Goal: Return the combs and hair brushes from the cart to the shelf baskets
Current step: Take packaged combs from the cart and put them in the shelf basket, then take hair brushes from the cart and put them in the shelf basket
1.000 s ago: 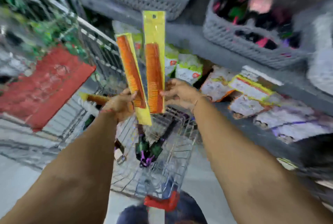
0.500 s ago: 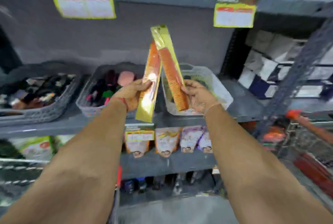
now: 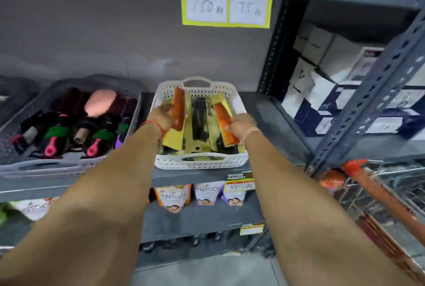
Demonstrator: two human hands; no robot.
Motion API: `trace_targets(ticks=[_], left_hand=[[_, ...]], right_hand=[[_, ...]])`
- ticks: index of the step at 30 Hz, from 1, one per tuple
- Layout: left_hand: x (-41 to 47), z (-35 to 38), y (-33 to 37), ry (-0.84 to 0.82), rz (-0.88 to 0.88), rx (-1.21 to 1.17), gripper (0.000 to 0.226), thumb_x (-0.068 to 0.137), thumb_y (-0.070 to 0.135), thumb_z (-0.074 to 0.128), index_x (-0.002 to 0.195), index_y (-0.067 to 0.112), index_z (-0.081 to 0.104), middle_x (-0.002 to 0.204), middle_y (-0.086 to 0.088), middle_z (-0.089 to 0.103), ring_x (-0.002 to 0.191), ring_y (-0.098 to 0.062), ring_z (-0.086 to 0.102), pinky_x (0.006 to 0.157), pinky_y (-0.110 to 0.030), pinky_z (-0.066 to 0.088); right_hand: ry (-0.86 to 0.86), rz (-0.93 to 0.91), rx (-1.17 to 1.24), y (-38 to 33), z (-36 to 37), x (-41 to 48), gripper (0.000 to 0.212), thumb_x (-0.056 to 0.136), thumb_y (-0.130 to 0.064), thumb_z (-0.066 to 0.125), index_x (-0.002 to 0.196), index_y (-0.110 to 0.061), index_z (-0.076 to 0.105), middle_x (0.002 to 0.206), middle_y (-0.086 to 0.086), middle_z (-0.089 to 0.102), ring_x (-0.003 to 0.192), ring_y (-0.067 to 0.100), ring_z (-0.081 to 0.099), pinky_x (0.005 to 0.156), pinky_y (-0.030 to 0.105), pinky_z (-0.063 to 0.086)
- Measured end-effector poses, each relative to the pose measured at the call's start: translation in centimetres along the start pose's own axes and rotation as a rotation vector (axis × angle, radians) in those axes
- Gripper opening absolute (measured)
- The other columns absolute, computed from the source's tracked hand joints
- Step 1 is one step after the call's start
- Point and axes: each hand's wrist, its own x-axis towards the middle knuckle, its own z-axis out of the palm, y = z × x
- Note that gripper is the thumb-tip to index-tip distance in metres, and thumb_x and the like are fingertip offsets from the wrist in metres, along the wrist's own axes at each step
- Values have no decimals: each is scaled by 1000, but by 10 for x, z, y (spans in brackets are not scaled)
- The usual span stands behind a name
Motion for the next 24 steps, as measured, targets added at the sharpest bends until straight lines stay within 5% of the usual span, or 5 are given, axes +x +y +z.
trace_targets(ticks=[5, 10, 13, 15, 24], left_hand=[[-6, 10, 0, -15, -9, 653, 48, 94, 13, 30, 141, 10, 40, 141, -19, 49, 126, -34, 50, 105, -35, 38], [-20, -20, 4, 151, 106, 118, 41, 93, 27, 48, 124, 3, 59, 128, -22, 61, 121, -28, 57, 106, -32, 41], [-38, -82, -14, 284, 108, -402, 35, 92, 35, 51, 78, 6, 66, 69, -9, 75, 72, -14, 69, 74, -25, 54], [-56, -140, -44, 353, 27, -529, 39, 94, 43, 41, 67, 19, 57, 42, 6, 65, 44, -4, 60, 52, -19, 45], [-209, -308, -255, 685, -252, -699, 40, 96, 41, 34, 66, 20, 49, 42, 7, 62, 36, -4, 56, 50, -20, 33]], right_hand=[[-121, -37, -323, 0, 13, 5, 37, 90, -5, 37, 124, -2, 50, 108, 23, 63, 94, 30, 60, 71, 30, 39], [202, -181, 76, -22, 10, 3, 34, 90, -28, 46, 106, -2, 62, 114, 23, 62, 101, 34, 59, 86, 34, 46], [179, -332, 383, -81, 24, -15, 33, 86, -35, 55, 108, -11, 62, 109, 16, 66, 102, 30, 61, 91, 34, 46], [67, -425, 552, -132, 45, -39, 21, 84, -40, 56, 89, -21, 62, 88, 12, 67, 79, 31, 65, 74, 37, 51], [-275, -656, 757, -292, 229, -179, 32, 85, -39, 55, 58, -24, 49, 50, 2, 57, 32, 9, 53, 34, 18, 37]])
